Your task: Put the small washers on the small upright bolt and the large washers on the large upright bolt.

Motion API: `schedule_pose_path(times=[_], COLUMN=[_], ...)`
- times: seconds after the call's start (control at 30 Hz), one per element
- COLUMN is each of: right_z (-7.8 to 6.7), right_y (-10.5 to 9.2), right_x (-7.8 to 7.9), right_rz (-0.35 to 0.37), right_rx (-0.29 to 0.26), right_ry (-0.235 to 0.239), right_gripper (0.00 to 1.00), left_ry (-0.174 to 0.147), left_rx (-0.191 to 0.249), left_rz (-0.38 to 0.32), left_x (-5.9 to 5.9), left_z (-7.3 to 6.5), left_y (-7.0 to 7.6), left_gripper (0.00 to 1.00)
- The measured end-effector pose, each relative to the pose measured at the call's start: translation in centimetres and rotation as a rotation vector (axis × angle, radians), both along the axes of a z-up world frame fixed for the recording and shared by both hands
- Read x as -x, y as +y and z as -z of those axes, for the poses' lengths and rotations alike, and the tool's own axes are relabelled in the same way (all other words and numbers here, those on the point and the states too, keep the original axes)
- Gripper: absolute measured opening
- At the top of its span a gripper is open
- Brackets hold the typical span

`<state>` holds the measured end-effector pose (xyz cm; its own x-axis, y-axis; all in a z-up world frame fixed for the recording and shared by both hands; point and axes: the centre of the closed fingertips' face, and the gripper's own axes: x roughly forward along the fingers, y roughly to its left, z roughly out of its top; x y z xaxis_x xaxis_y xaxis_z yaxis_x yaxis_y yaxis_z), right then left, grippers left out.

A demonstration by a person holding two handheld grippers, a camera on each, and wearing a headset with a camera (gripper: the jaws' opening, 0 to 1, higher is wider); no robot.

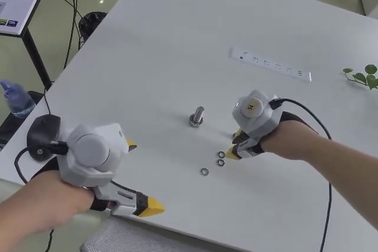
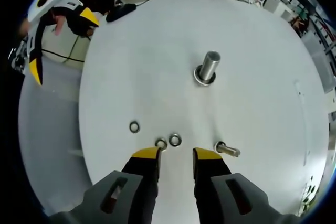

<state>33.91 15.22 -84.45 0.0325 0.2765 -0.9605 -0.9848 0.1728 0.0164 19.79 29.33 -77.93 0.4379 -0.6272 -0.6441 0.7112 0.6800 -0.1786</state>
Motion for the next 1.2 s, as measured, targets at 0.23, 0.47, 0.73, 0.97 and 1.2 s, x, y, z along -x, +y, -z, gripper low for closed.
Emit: schedule_pose_path(times=[0.23, 0.47, 0.73, 0.97, 1.2], right_z=[1.2, 2.0, 2.6, 3.2, 3.2], right_y=[0.3, 0.7, 0.8, 0.4, 0.3], right_x=[-0.2, -0.6, -0.8, -0.6, -0.7], right_rz=[-0.011, 0.008, 0.02, 0.02, 0.036], right_rx=[0.018, 0.019, 0.025, 0.039, 0.041], right_ry=[-0.009, -0.003, -0.01, -0.005, -0.008], right_gripper=[0.26, 0.26, 0.25, 0.25, 0.23], left_ry=[0.009, 0.011, 0.014, 0.019, 0.017], left_rx=[0.002, 0.0, 0.002, 0.002, 0.0], left_rz=[-0.001, -0.008, -0.017, -0.014, -0.017], left_x=[0.0, 0.0, 0.0, 0.1, 0.2], left_z=[0.3, 0.4, 0.4, 0.7, 0.6], left_y=[-0.1, 0.1, 0.6, 0.4, 0.4], left_gripper=[0.87, 0.87, 0.86, 0.86, 0.85])
